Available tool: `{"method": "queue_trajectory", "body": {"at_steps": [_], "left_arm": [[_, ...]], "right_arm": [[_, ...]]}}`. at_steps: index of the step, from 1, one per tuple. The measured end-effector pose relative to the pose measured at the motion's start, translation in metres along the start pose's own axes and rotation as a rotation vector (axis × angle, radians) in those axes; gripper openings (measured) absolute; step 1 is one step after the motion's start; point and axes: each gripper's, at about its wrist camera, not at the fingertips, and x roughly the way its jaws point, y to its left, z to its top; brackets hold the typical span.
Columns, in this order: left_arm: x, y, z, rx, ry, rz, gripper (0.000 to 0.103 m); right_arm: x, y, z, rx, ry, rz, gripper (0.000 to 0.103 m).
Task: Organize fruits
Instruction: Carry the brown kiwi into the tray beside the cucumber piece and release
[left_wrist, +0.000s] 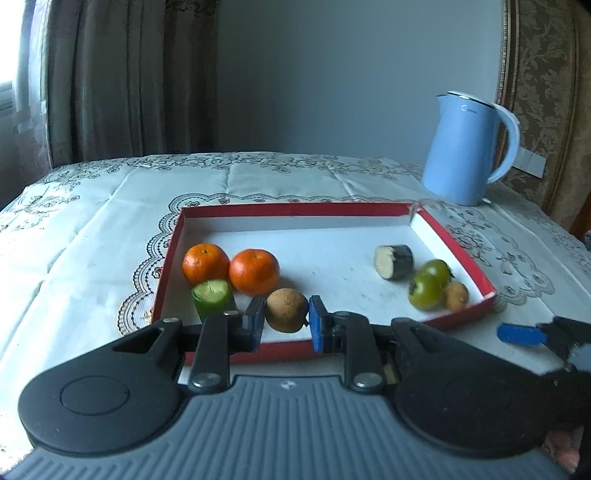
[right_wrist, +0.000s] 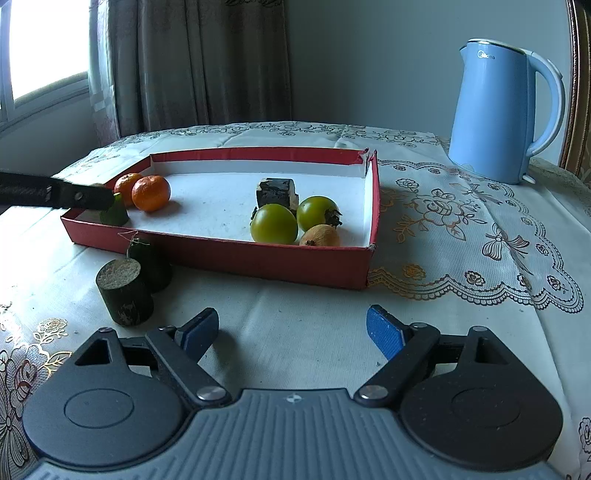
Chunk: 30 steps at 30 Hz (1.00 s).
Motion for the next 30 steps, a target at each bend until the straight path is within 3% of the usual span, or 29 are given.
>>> {"method": "queue_trajectory", "body": {"at_steps": [22,30], "left_arm": [[0.059,0.008,-0.003,0.008,0.075,0.068,0.023],[0.060,0.009,-0.003,0.010,0.068,0.065,0.023]], "right_arm": [[0.000,0.001,0.000,-0.002,0.002,-0.001,0.088],[0.000,0.001,0.000,-0.003,0.002,-0.001,0.088]]}}
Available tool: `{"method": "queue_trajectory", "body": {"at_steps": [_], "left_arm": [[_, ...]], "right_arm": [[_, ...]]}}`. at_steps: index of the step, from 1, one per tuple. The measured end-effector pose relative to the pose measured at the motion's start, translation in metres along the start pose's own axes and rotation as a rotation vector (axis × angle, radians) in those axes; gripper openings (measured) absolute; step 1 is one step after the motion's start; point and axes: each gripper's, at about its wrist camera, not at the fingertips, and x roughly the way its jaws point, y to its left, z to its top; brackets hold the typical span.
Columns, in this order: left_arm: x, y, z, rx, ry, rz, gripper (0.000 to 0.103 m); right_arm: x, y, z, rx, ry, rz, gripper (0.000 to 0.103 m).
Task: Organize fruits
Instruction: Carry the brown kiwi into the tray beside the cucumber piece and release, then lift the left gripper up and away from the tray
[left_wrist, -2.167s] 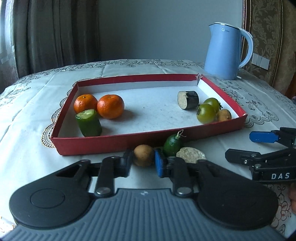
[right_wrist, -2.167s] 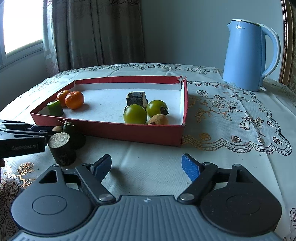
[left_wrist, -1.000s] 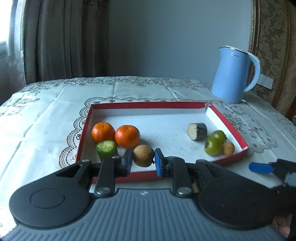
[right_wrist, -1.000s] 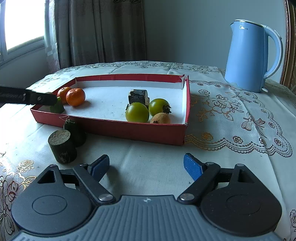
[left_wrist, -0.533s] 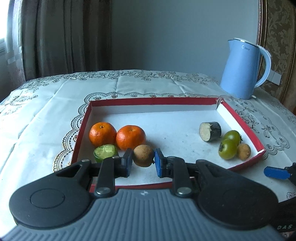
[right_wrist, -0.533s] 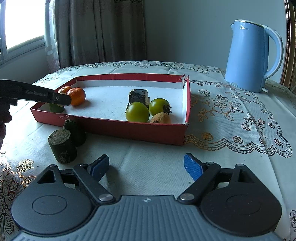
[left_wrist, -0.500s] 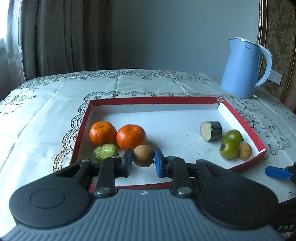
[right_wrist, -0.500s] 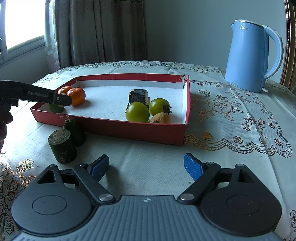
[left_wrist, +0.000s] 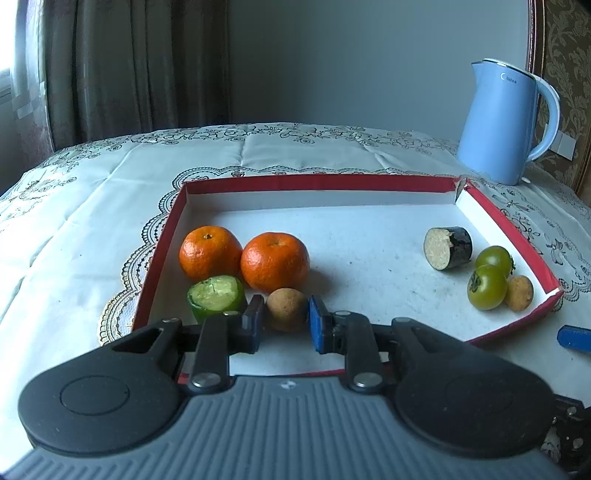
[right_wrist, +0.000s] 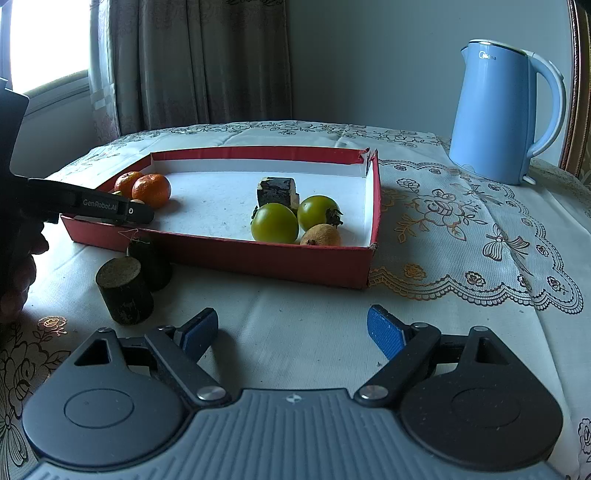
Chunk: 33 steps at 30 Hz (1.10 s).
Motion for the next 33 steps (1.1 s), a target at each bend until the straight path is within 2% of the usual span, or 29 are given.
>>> {"method": "queue_trajectory", "body": {"at_steps": [7,10,12,16,21,33], "left_arm": [[0.000,-0.001,-0.001,0.006,-0.001,-0.001,0.025],[-0.002,-0.002,-0.002,0.012,0.000,-0.009,0.035],[-0.003,-0.003,-0.002,0.014,0.001,-0.013,0.046],[-0.004,-0.003,-0.003,0.016,-0.002,-0.014,0.052],[-0.005,0.000,-0.003,0.001,-0.004,0.005,0.074],[-0.019,0.000,-0.006,0.011,-0.025,0.006,0.077]], "right_arm": [[0.000,0.000,0.000,0.000,0.000,0.000,0.088],[0.000,0.000,0.000,0.000,0.000,0.000,0.088],[0.000,0.001,0.000,-0.001,0.001,-0.001,0.088],[0.000,0.001,0.000,-0.001,0.001,-0.001,0.088],[0.001,0.000,0.000,-0.003,0.002,-0.001,0.089],[0.001,0.001,0.000,-0.004,0.003,-0.001,0.089]]}}
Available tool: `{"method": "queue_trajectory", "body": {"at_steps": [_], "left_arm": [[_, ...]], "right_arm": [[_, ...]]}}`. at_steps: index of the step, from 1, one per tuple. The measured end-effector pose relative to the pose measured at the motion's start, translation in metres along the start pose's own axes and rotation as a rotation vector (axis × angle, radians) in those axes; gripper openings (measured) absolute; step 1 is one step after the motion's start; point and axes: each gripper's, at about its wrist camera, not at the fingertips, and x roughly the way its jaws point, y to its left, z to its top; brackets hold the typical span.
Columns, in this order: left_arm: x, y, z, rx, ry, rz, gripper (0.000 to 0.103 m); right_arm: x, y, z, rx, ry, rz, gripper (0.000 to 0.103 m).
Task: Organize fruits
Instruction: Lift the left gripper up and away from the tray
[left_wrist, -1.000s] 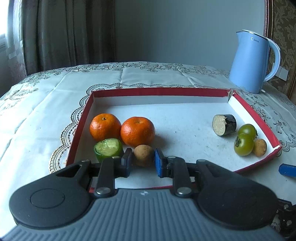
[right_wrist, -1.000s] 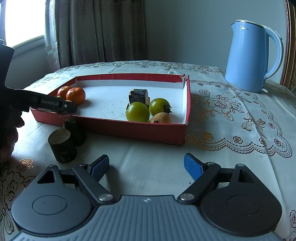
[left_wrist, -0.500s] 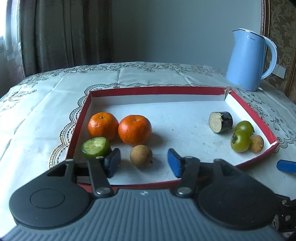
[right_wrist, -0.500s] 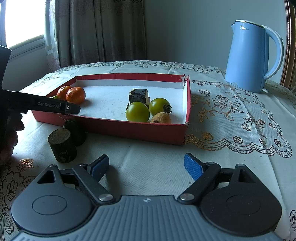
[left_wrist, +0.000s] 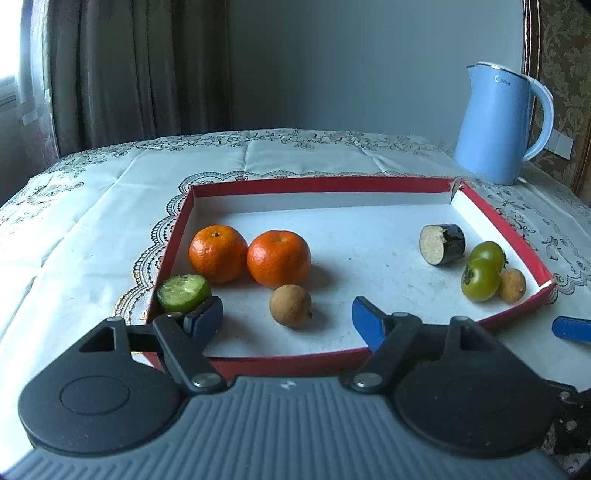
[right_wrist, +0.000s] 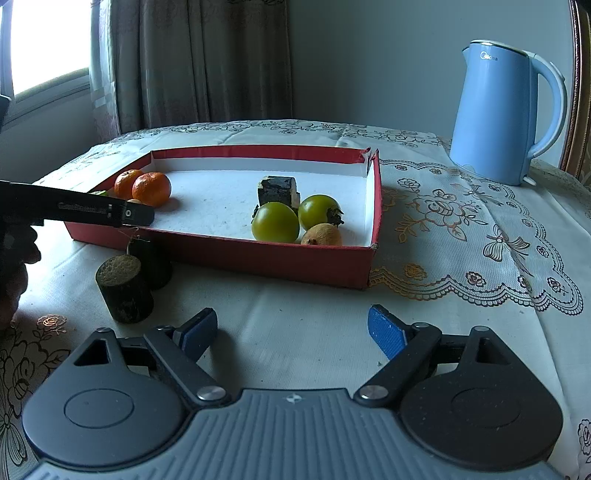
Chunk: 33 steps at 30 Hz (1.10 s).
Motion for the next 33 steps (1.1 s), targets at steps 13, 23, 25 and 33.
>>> {"method": "queue_trajectory", "body": {"at_steps": [13,23,25,33], "left_arm": [[-0.051,0.001,-0.023,0.059,-0.111,0.074,0.090],[-0.041,0.019,-0.047,-0.002,-0.001,0.076,0.093],[-0.036,0.024,-0.048,-0.030,0.018,0.070,0.093],[-0.034,0.031,-0.048,-0.072,0.033,0.100,0.101]], "right_arm": [[0.000,0.000,-0.001,-0.007,0.003,-0.003,0.089],[-0.008,0.008,-0.003,-0.023,-0.023,-0.009,0.089],[-0.013,0.012,-0.004,-0.012,-0.028,0.018,0.089],[-0.028,0.050,0.001,-0.078,-0.084,0.095,0.089]]}}
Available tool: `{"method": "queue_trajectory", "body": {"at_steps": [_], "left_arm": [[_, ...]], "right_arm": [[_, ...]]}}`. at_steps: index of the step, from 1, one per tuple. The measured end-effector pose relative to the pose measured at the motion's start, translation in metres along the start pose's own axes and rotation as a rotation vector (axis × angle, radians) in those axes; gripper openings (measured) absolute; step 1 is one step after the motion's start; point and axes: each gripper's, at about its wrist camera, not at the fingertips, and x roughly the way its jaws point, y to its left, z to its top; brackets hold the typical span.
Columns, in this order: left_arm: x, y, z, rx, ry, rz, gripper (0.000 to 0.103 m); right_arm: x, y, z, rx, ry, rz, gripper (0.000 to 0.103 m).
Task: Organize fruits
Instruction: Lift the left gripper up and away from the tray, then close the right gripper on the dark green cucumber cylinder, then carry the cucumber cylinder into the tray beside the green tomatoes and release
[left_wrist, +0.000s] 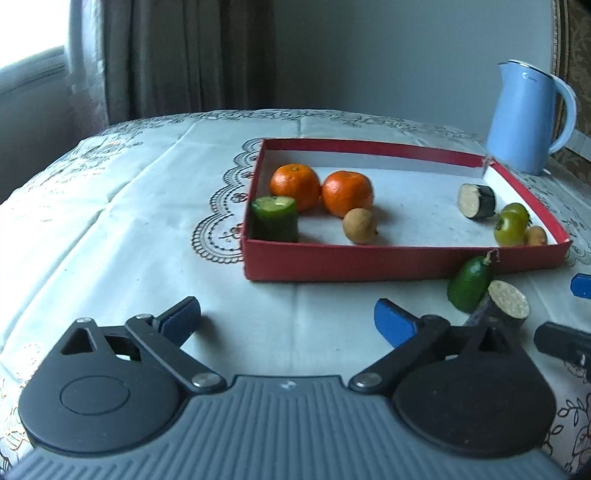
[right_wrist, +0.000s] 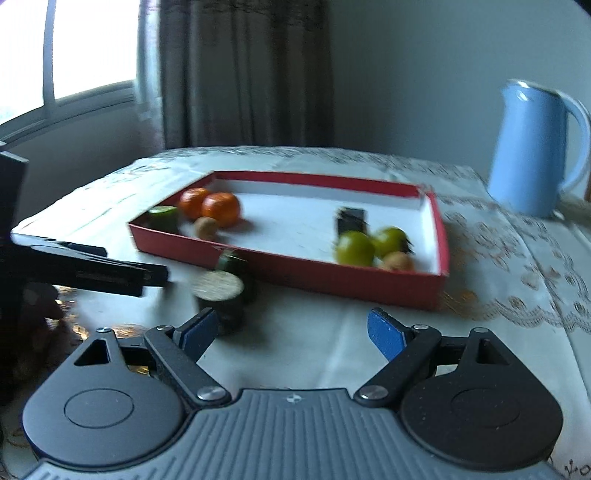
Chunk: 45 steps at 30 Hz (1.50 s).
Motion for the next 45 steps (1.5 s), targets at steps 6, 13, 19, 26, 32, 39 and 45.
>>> {"method": "queue_trajectory", "body": {"at_steps": [6,13,19,26,32,39,45], "left_arm": [[0.000,0.002,0.000,-0.007,0.006,0.002,0.103],[-0.001,0.010,0.001,-0.065,-0.002,0.039,0.103],[0.000,0.009,0.001,-0.062,0.002,0.052,0.103],[0.000,0.009,0.001,-0.062,0.002,0.051,0.103],[0.001,0.009,0.001,-0.058,0.004,0.054,0.103],[0.001,0.008,0.001,-0.056,0.005,0.056,0.103],[0.001,0.008,0.001,-0.052,0.006,0.058,0.103]], "right_arm": [[0.007,0.019,0.006,-0.037,0.008,0.035,0.075],[0.021,0.025,0.010,-0.031,0.034,0.054,0.059],[0.034,0.032,0.012,-0.030,0.056,0.050,0.048],[0.036,0.033,0.008,-0.008,0.053,0.080,0.033],[0.023,0.030,0.010,-0.004,0.003,0.011,0.033],[0.016,0.014,0.011,0.021,-0.005,-0.054,0.033],[0.016,0.001,0.008,0.051,0.005,-0.073,0.033]]}}
